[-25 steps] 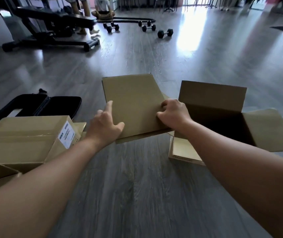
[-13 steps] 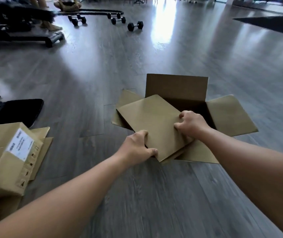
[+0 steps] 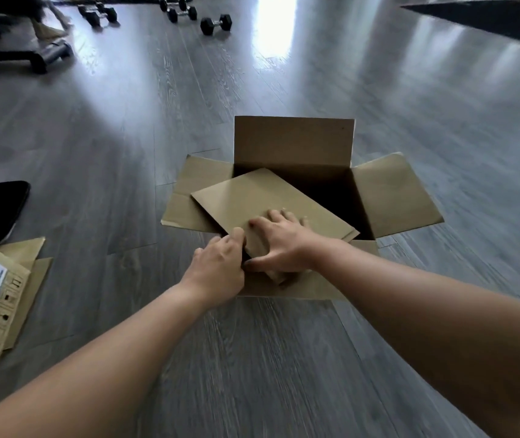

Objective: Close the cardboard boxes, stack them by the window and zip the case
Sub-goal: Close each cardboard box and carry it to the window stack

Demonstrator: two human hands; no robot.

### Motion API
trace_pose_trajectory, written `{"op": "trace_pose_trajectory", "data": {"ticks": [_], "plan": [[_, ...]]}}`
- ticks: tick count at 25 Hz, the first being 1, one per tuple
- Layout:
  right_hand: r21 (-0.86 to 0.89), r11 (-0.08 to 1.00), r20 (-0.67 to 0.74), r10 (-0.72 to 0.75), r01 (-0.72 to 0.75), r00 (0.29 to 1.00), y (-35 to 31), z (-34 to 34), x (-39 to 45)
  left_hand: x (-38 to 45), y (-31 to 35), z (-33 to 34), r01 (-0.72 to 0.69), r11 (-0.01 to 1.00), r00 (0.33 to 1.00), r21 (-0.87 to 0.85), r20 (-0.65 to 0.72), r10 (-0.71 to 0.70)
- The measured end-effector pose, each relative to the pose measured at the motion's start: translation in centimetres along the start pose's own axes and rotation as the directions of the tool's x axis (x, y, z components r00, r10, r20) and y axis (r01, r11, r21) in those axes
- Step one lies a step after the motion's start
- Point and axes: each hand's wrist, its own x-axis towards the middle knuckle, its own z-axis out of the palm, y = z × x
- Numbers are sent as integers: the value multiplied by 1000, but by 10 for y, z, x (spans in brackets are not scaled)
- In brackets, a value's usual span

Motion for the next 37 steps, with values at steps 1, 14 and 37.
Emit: {"op": "trace_pose_trajectory", "data": {"ticks": [1, 14, 37], "plan": [[-8, 1000, 3, 6, -6, 1000, -4, 2, 2, 1, -1, 3, -1, 1000, 1000, 15, -6, 1], [-35, 983, 123, -175, 180, 977, 37, -32, -28, 17, -22, -1, 53, 994, 996, 92, 71, -60], [-63, 991, -99, -125, 119, 987, -45, 22, 2, -66, -136, -68, 189, 931, 978, 312, 21, -205]]}}
